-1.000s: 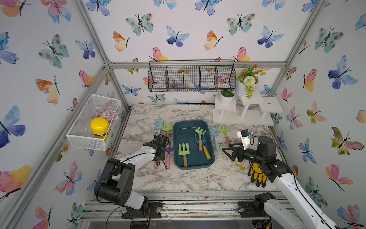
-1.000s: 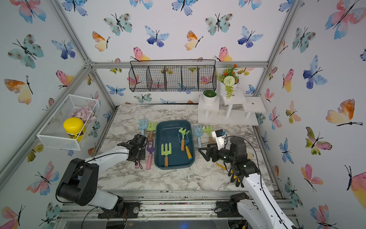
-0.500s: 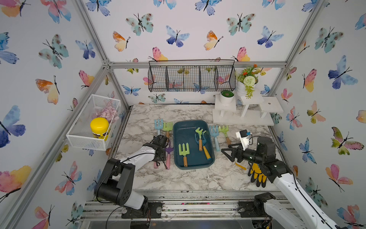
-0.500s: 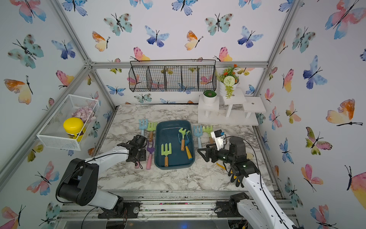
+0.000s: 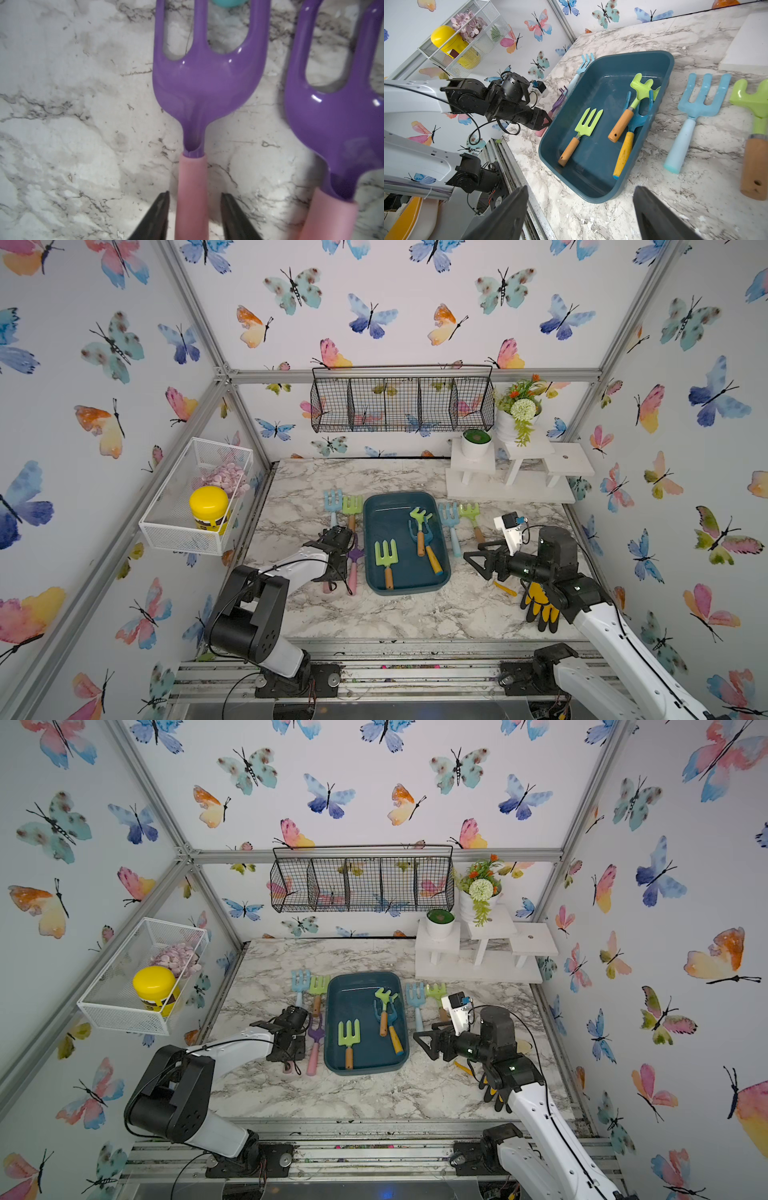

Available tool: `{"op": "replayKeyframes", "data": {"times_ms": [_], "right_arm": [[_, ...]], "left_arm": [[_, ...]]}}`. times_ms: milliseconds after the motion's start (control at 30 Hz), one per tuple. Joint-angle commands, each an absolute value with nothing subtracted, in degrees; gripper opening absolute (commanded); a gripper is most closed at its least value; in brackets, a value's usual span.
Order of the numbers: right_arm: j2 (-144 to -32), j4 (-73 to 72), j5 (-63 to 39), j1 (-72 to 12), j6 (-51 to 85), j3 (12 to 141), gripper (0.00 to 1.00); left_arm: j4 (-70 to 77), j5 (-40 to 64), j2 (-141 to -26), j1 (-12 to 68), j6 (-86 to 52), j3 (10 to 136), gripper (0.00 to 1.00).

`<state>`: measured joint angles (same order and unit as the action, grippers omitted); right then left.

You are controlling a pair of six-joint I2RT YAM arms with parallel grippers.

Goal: Take the hand rake out of the storage box
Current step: Move the rake to the center of the board.

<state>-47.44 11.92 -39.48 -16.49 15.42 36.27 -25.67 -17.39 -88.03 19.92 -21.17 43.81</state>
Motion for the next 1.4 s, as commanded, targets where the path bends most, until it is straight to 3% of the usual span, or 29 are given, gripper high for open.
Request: {"op": "replayKeyframes", "data": {"times_ms": [0,267,800,900,1033,1167,1367], "right_arm": [[-47.4,11.5,-41.0,-16.9,15.5,35.8,0.86],[-47.5,11.4,-40.9,-17.0,15.5,35.7,0.86],[-47.7,11.4,-41.0,-17.1,15.5,35.7,0.86],[-47.7,11.4,-41.0,-17.1,15.5,35.6,0.86],[-48.1,11.4,-40.8,-17.1,15.5,35.7,0.86],[-48.7,11.6,-40.5,-17.1,15.5,35.8,0.86],[-50.6,12.2,-39.4,-17.2,15.5,36.4,0.86]], "left_arm": [[-26.5,-16.5,-88.6,19.6,-21.4,43.0,0.30],[-27.3,-16.9,-88.9,19.8,-22.4,43.0,0.22],[-32.3,-17.8,-86.6,24.0,-24.6,44.9,0.21],[-32.0,-18.0,-87.2,24.0,-24.7,44.8,0.31],[-32.0,-19.5,-86.6,24.2,-24.6,45.3,0.65],[-32.9,-21.5,-83.4,24.3,-24.2,47.0,0.92],[-32.0,-22.8,-74.3,24.5,-23.6,48.2,0.94]]}}
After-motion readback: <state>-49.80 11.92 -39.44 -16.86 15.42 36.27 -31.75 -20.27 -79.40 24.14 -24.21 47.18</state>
